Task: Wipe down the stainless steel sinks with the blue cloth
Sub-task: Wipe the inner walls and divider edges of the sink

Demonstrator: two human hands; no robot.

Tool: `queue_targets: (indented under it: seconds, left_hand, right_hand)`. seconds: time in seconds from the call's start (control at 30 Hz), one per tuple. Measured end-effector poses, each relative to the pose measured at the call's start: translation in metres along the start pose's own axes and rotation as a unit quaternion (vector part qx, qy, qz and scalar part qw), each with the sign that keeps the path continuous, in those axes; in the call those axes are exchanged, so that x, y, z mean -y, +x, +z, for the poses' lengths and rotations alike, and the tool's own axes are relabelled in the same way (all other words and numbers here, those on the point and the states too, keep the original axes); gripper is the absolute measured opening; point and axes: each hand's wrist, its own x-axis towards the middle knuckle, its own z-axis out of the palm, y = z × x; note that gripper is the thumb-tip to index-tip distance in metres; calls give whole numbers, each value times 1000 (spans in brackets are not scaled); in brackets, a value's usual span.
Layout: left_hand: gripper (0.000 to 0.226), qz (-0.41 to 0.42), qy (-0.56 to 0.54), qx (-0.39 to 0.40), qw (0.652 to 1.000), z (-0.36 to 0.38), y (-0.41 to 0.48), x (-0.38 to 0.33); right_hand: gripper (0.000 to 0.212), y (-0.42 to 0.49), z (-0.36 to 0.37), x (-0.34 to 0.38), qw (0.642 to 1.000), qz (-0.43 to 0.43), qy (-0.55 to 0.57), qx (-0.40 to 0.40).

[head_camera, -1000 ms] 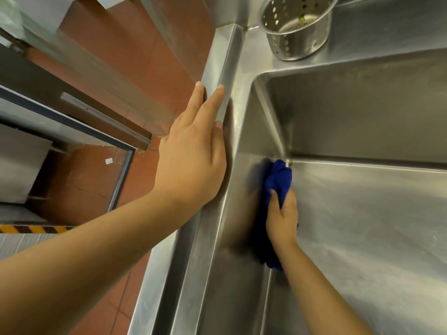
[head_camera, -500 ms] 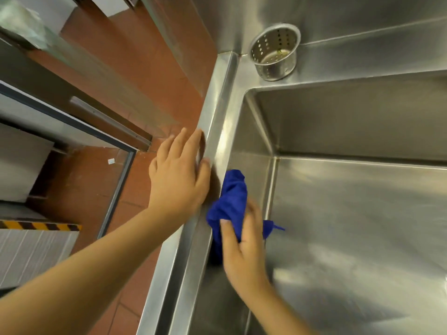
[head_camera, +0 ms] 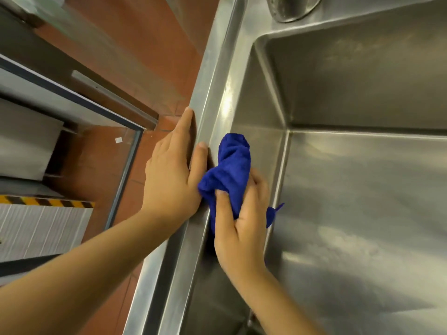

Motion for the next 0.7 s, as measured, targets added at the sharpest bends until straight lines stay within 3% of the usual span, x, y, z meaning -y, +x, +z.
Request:
queue_targets:
  seconds: [0.1,0.23,0.3,0.37,0.43,0.5,0.57,0.7]
  left_hand:
    - [59,3,-2,-4,1000,-1,-1,2]
    - [58,-6,-3,10,1000,-1,-1,5]
    - [58,-11,4,6,1000,-1,-1,6]
    - [58,-13,4,6,1000,0,0,5]
    - [58,-10,-1,6,1000,0,-1,3]
    - [58,-6,0,2,1000,-1,-2,0]
    - [58,-1,-7,2,1000,-2,-1,1]
    - [58,-9,-16,6,1000,-2,-2,2]
  right_hand:
    - [33,20,-6,-44,1000,4,-20,-12]
    - [49,38,-15,-97,976,202,-62,-56]
    - [47,31,-16,-80,980,184,-49,-49]
    - [46,21,-13,-49,993,111,-26,-21]
    - [33,17,-9,-35,999,46,-13,-8]
    - [26,25,-9,-45,999,38,-7,-24]
    - [27,35,-13,-76,995,84,-29,-46]
    - [48,41,-26,-141,964,239,-102,-49]
